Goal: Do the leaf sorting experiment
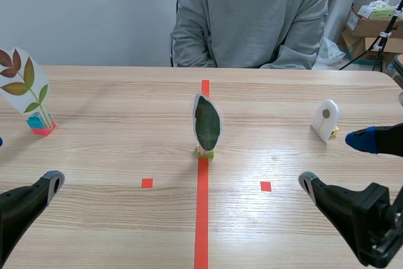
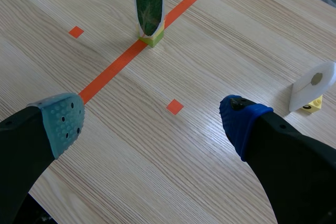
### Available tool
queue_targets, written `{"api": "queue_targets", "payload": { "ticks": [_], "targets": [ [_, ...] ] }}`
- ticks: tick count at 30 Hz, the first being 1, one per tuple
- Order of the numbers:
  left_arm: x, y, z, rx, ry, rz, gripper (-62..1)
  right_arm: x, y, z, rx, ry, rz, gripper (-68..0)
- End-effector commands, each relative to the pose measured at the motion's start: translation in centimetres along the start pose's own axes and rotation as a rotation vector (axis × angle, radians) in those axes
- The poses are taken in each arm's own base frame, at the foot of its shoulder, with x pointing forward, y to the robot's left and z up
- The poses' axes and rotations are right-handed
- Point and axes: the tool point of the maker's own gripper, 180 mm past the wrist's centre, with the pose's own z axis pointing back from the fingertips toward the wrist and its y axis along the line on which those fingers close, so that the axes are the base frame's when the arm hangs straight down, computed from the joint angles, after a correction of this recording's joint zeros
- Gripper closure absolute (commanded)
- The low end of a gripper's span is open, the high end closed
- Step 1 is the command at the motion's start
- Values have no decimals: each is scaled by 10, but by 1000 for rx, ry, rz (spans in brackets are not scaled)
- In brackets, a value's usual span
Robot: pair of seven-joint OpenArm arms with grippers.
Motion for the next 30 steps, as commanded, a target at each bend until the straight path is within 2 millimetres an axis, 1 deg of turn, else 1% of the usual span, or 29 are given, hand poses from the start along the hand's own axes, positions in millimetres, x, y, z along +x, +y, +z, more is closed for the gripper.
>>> {"api": "queue_targets", "payload": {
  "ticks": [1,27,30],
  "targets": [
    [8,-1,0,1,-31,14,-587,6,-3,-1,-3,-26,3,-527],
    [8,-1,0,1,-31,14,-587,4,-3,-1,-3,-14,9,-527],
    [8,-1,0,1,-31,14,-587,-2,-4,-1,-8,19,32,-527]
  ]
}}
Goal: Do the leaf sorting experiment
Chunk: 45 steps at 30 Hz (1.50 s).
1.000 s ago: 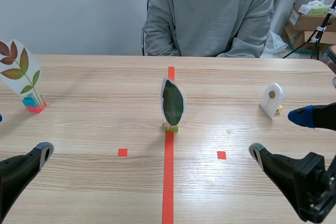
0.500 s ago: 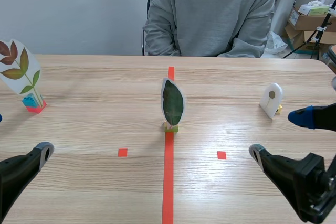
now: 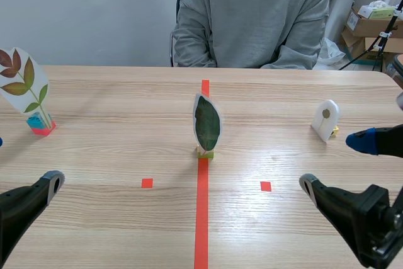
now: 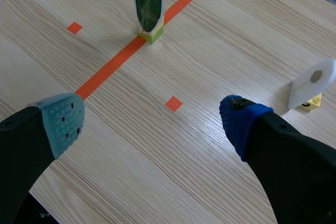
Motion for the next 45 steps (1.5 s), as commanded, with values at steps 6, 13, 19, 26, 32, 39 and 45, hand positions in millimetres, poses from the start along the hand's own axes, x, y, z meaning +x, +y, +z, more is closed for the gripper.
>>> {"api": "queue_targets", "payload": {
  "ticks": [6,13,19,26,32,39,45],
  "targets": [
    [8,-1,0,1,-31,14,-587,-3,-26,-8,-79,49,94,-528],
    [8,-1,0,1,-31,14,-587,-2,-83,-38,-151,49,119,-528],
    [7,-1,0,1,-31,14,-587,-6,-94,-82,-67,69,136,-528],
    [7,-1,0,1,-31,14,-587,0,-88,-135,38,78,150,-528],
    [7,-1,0,1,-30,14,-587,7,-72,-178,127,85,145,-528],
    [7,-1,0,1,-30,14,-587,23,-37,-213,220,75,162,-528],
    [7,-1,0,1,-30,14,-587,30,-6,-225,278,53,155,-527]
  ]
}}
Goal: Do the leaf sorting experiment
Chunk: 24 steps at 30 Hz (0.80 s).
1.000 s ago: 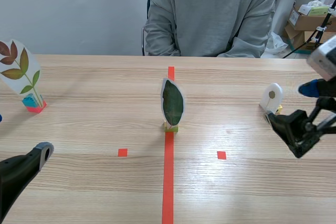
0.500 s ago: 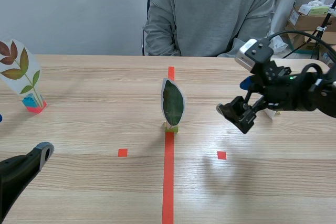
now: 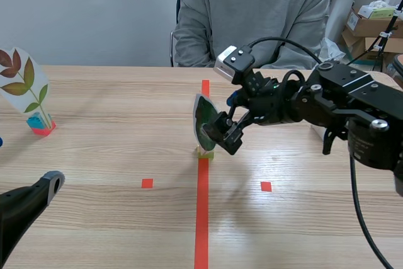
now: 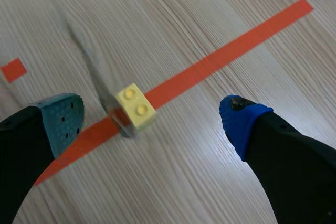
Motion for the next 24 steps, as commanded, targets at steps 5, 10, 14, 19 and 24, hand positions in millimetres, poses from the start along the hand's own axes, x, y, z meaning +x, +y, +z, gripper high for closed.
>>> {"api": "queue_targets", "payload": {
  "ticks": [5,10,14,19,24],
  "targets": [
    [7,-1,0,1,-31,14,-587,22,10,-6,22,-58,44,-527],
    [8,-1,0,1,-31,14,-587,25,16,-11,31,-62,54,-527],
    [8,-1,0,1,-31,14,-587,23,17,-11,32,-64,47,-517],
    [8,-1,0,1,-31,14,-587,18,21,-12,39,-60,36,-387],
    [8,-1,0,1,-31,14,-587,15,24,-12,43,-59,31,-282]
  ]
}}
